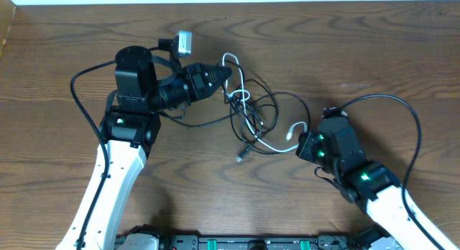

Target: Untangle cables

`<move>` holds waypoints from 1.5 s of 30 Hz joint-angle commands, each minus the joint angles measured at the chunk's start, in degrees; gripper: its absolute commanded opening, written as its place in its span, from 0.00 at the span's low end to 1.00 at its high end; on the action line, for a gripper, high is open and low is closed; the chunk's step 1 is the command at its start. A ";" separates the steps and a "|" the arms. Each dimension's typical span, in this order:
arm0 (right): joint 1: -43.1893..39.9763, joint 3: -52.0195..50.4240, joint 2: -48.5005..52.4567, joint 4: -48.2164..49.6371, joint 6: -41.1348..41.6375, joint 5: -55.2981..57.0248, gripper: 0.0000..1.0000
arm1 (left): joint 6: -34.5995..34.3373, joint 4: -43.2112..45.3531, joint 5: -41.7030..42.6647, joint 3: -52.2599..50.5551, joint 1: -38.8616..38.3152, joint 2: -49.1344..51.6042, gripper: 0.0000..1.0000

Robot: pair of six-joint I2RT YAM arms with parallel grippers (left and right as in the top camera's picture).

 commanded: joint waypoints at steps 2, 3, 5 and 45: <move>0.00 0.02 5.22 0.46 4.48 -2.47 0.13 | -3.30 0.76 4.79 0.61 0.00 0.09 0.08; 0.00 0.02 5.92 0.61 4.46 -2.36 0.20 | -3.26 0.79 5.75 0.61 0.00 0.09 0.08; -0.15 0.02 6.82 0.74 4.48 -1.11 0.36 | -2.75 0.85 7.10 0.61 0.00 0.09 0.08; -13.53 0.07 14.10 46.97 -8.39 -41.97 0.45 | 21.33 0.79 24.96 0.61 0.00 0.11 0.08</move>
